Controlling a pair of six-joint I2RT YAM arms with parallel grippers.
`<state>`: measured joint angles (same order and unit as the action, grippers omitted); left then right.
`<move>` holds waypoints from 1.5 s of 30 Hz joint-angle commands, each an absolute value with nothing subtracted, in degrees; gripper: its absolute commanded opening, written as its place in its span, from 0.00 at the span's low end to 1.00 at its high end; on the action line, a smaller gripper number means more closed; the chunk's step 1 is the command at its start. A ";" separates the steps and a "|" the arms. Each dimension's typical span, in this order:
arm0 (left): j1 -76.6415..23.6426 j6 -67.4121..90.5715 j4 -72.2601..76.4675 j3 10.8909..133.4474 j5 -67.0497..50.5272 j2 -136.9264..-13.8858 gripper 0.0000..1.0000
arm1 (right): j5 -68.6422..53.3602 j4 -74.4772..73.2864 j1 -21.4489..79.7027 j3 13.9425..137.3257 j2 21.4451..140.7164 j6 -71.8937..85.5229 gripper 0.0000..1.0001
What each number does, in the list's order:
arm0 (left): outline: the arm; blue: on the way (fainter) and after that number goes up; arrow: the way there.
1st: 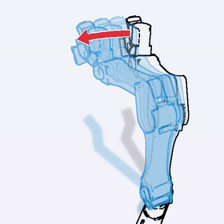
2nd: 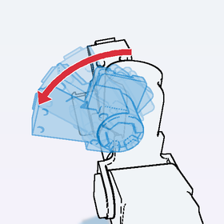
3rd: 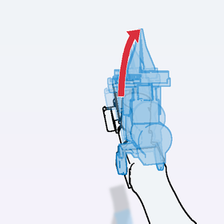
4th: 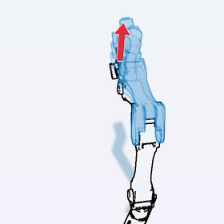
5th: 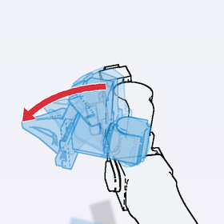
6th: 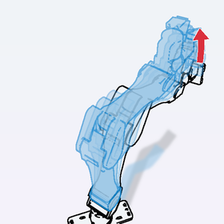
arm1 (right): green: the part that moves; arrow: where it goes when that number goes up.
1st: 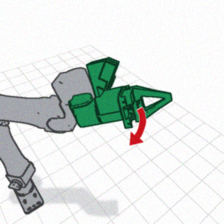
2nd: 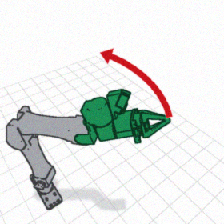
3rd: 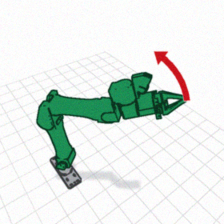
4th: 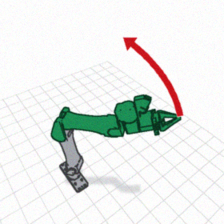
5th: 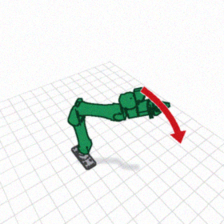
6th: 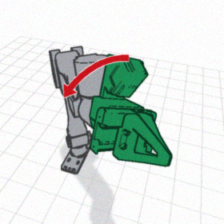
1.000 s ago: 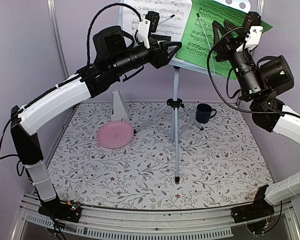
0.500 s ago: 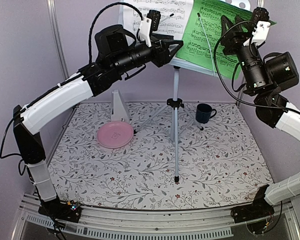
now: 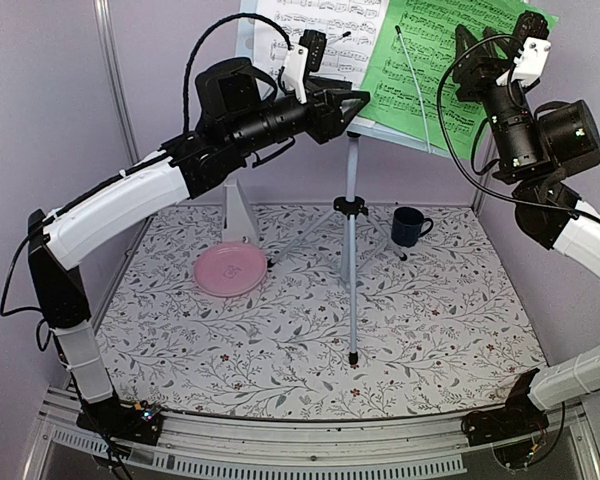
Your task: Set up the instrument practice props
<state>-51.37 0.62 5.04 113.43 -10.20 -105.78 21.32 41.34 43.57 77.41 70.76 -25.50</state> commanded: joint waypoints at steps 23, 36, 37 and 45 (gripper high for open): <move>-52.45 2.46 2.37 122.37 -11.50 -110.86 0.40 | 22.26 42.19 39.56 79.36 71.07 -22.36 0.52; -53.17 1.87 2.70 123.55 -13.10 -111.52 0.24 | 21.14 41.67 38.43 79.33 71.63 -20.13 0.52; -53.17 1.89 2.68 123.94 -13.14 -111.77 0.23 | 21.06 41.60 38.41 79.41 71.70 -20.02 0.52; -53.17 2.76 1.79 126.84 -10.50 -114.22 0.21 | 19.35 38.91 38.41 79.78 71.17 -18.27 0.51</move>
<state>-52.38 2.02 2.22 124.81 -12.29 -111.94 20.91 40.53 38.89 78.22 71.48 -20.08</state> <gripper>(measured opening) 0.211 0.512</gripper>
